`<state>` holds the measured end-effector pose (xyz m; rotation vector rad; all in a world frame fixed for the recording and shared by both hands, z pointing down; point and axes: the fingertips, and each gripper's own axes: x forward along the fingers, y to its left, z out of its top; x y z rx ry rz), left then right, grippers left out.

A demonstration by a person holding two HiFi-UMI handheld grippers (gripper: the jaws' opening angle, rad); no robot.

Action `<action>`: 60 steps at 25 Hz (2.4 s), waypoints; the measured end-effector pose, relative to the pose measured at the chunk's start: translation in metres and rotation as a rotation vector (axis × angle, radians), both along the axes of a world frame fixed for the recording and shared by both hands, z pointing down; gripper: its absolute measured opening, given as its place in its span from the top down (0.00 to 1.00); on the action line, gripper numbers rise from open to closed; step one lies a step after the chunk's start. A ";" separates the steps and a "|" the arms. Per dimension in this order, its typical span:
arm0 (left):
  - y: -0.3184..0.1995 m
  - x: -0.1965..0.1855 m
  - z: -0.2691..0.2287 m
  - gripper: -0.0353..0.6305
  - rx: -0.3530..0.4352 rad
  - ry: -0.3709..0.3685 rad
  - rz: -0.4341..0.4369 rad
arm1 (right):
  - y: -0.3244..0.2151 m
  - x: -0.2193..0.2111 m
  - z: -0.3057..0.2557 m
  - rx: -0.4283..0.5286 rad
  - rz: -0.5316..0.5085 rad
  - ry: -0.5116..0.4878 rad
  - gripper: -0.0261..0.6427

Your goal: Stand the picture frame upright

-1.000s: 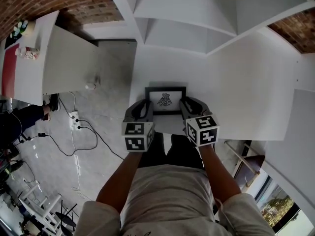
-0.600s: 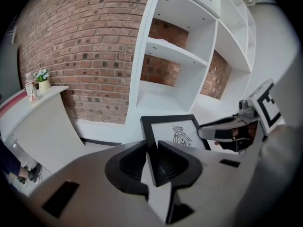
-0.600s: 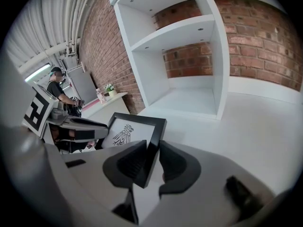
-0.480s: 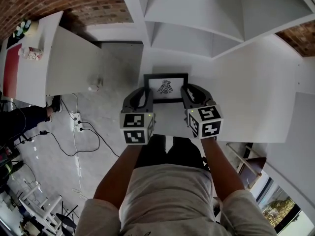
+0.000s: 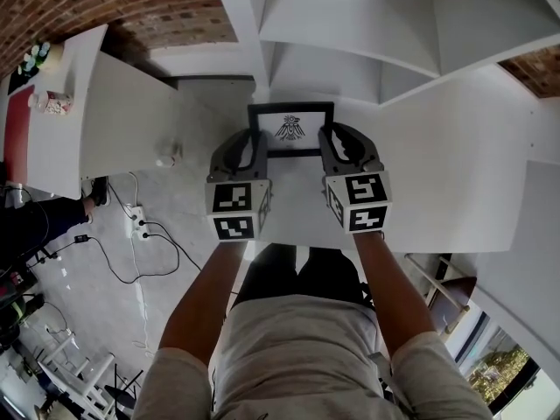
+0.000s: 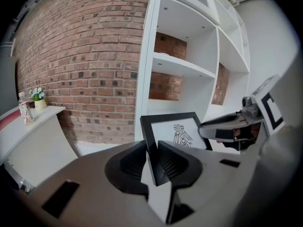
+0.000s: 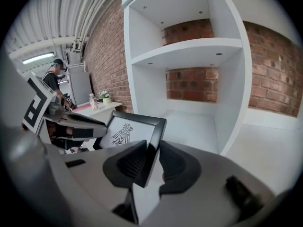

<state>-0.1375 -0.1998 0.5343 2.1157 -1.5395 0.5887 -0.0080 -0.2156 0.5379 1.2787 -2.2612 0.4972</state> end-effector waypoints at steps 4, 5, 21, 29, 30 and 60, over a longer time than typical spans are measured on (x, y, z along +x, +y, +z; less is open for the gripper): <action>-0.016 -0.002 -0.006 0.82 0.086 -0.027 -0.008 | -0.015 -0.002 -0.008 0.066 0.016 -0.007 0.82; -0.019 -0.002 -0.007 0.82 0.102 -0.029 -0.010 | -0.018 -0.002 -0.008 0.076 0.021 -0.009 0.82; -0.058 -0.005 0.009 0.82 0.145 -0.023 -0.007 | -0.054 -0.004 0.007 0.087 0.061 -0.004 0.82; -0.065 -0.006 0.018 0.82 0.127 -0.027 -0.009 | -0.061 -0.004 0.018 0.064 0.076 -0.017 0.82; -0.065 -0.006 0.019 0.82 0.123 -0.026 -0.010 | -0.061 -0.004 0.019 0.061 0.077 -0.019 0.83; -0.084 -0.004 0.030 0.83 0.143 -0.075 -0.033 | -0.077 0.002 0.027 0.083 0.097 -0.066 0.85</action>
